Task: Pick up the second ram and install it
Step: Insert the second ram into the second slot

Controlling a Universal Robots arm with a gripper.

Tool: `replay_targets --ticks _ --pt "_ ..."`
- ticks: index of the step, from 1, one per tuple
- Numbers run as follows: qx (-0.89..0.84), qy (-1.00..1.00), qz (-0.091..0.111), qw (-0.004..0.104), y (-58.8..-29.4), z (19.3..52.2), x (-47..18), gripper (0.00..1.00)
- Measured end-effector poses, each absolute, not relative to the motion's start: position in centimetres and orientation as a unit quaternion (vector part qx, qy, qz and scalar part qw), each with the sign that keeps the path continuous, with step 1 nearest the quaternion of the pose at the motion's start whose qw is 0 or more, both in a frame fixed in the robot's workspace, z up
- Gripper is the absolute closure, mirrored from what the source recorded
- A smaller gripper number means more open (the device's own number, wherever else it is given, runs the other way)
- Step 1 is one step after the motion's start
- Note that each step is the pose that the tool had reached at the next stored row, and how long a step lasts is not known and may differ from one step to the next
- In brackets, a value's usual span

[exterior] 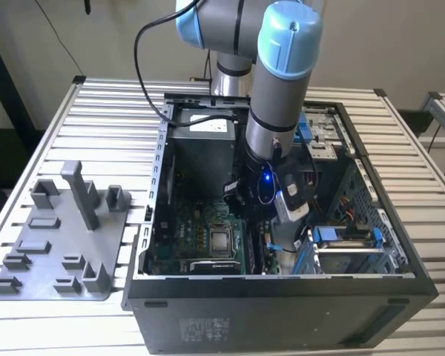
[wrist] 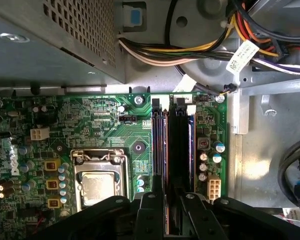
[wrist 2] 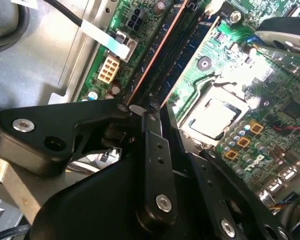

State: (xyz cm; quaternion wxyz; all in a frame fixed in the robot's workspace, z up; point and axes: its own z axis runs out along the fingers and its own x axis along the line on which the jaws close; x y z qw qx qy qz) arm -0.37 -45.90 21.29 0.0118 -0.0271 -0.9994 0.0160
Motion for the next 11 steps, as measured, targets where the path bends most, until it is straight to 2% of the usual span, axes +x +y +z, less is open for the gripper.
replay_targets --ticks 8,11 --pt "-0.027 -0.999 0.016 0.012 -45.9 24.5 -0.4 0.78" --pt "-0.027 -0.999 0.016 0.012 -45.9 24.6 -0.4 0.78"
